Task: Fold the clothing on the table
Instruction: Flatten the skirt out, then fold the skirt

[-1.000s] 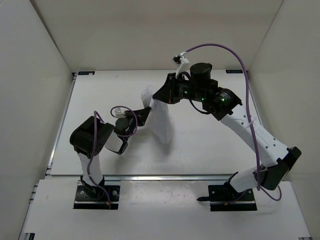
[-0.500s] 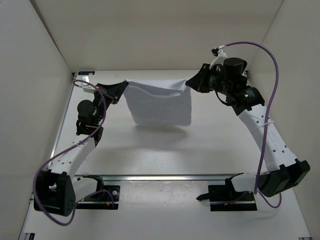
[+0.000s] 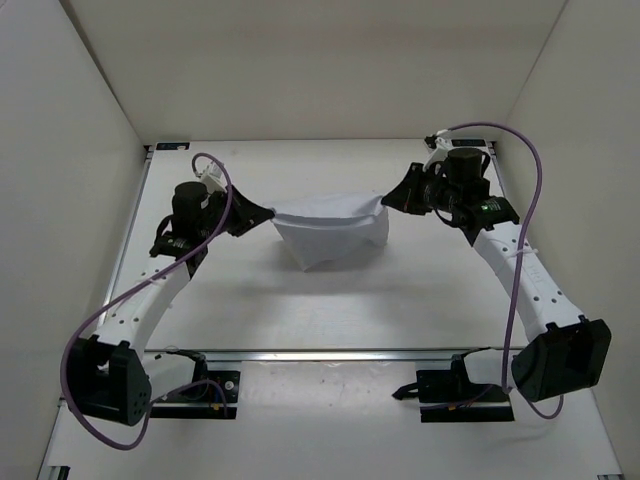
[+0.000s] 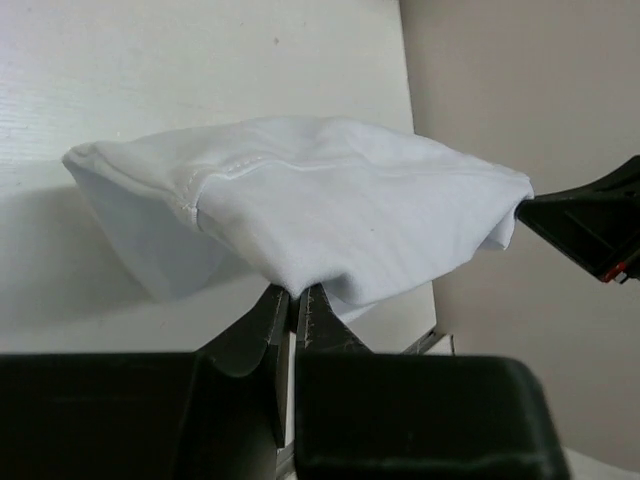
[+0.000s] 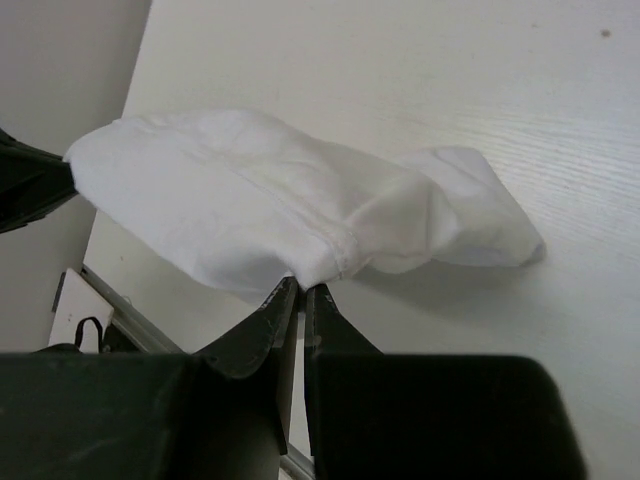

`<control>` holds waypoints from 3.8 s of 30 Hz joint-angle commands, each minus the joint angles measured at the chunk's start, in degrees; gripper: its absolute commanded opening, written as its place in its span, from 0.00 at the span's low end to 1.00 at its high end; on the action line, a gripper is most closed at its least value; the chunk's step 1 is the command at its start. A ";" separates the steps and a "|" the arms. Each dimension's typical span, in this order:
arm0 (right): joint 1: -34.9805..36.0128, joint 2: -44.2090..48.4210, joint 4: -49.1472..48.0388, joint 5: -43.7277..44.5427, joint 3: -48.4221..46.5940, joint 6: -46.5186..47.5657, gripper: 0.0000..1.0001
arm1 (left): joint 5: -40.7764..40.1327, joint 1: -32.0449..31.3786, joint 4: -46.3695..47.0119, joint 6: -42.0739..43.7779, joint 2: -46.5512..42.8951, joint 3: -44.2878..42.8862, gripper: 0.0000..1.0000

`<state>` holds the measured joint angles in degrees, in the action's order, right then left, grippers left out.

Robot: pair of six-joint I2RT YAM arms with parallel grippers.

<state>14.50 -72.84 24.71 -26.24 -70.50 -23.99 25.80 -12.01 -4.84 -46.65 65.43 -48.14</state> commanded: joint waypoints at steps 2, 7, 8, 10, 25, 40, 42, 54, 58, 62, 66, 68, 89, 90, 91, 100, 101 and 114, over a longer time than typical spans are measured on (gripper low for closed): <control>-4.21 -1.68 -3.98 -3.38 -1.55 0.95 0.00 | 3.99 0.76 -8.50 8.40 7.40 -11.49 0.00; -5.88 -8.97 1.04 0.67 -20.36 7.02 0.00 | 3.29 -0.82 -16.50 15.44 20.67 -41.26 0.00; -6.85 -10.21 0.00 -0.03 -24.73 7.11 0.00 | 3.20 -0.82 -18.78 16.93 23.05 -45.07 0.00; -8.96 -12.14 -1.32 -1.09 -31.42 6.76 0.00 | 1.46 -1.17 -22.12 20.18 26.49 -59.46 0.00; -10.03 7.42 -13.55 -1.35 18.32 6.95 0.00 | -6.99 -7.14 -13.87 23.11 0.43 -7.38 0.00; -1.58 23.18 -11.44 -1.80 51.60 -7.83 0.00 | -2.08 -12.51 -20.91 14.05 -21.04 24.58 0.00; -1.76 22.92 -11.52 -3.81 52.39 -8.44 0.09 | -0.68 -11.90 -20.83 13.78 -22.44 26.16 0.07; 4.56 26.87 -6.17 -3.12 54.06 -9.06 0.46 | -3.56 -11.99 -29.70 11.77 -27.90 26.25 0.79; 8.52 27.66 -3.88 -0.41 55.02 -10.11 0.46 | -6.80 -12.69 -31.10 9.48 -27.73 26.70 0.74; 10.80 27.84 -3.97 -1.01 57.75 -11.69 0.45 | -8.75 -13.65 -33.30 8.95 -26.76 27.31 0.66; 11.78 29.15 -3.62 0.13 59.95 -13.18 0.42 | -11.12 -15.15 -32.87 7.11 -27.19 28.01 0.61; 10.90 29.86 -4.66 0.49 60.48 -13.71 0.38 | -11.30 -15.59 -31.11 5.79 -26.67 28.80 0.58; 10.54 24.59 -9.68 -1.27 58.72 -13.80 0.00 | -9.54 -18.05 -18.98 2.45 -20.34 35.13 0.39; 10.46 24.85 -9.85 -1.10 57.94 -13.72 0.00 | -9.72 -18.40 -18.89 2.36 -19.99 35.22 0.33; 10.28 25.11 -9.59 -1.27 57.93 -13.80 0.00 | -9.81 -18.49 -18.80 2.36 -20.25 35.31 0.29; 9.50 22.13 -8.72 -0.66 50.65 -12.84 0.00 | -11.92 -17.17 -21.69 5.68 -16.75 27.67 0.00; 9.23 21.43 -8.45 -0.13 48.72 -12.23 0.00 | -12.00 -16.73 -22.40 6.57 -15.26 24.44 0.00; -6.06 -10.98 -1.78 -3.73 -2.03 7.10 0.00 | -10.24 -9.09 -26.61 22.83 24.28 -30.54 0.00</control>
<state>9.52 -80.27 22.46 -29.39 -58.96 -23.42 15.84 -21.58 -30.26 -29.34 86.78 -65.95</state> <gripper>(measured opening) 0.031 0.022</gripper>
